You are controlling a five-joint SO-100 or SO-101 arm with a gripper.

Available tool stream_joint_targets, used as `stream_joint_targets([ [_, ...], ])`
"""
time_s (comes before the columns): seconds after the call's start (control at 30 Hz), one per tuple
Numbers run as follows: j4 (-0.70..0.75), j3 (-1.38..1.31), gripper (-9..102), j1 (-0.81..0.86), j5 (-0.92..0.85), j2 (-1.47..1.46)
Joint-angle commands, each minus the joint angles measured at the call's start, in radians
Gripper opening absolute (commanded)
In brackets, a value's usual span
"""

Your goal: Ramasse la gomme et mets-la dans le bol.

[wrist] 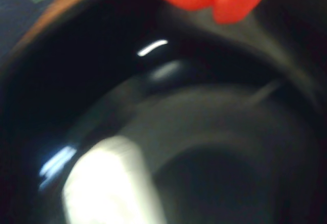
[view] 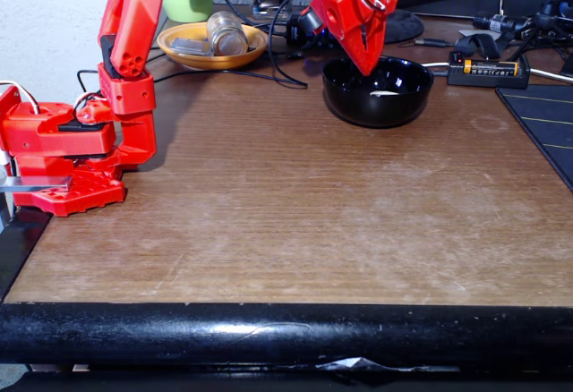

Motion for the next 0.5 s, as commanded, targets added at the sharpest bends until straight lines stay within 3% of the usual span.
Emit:
stream_joint_targets([
  [0.0, 0.009, 0.026, -6, 0.003, -0.021, 0.206],
  [0.47, 0.014, 0.391, -6, 0.172, 0.008, 0.640],
])
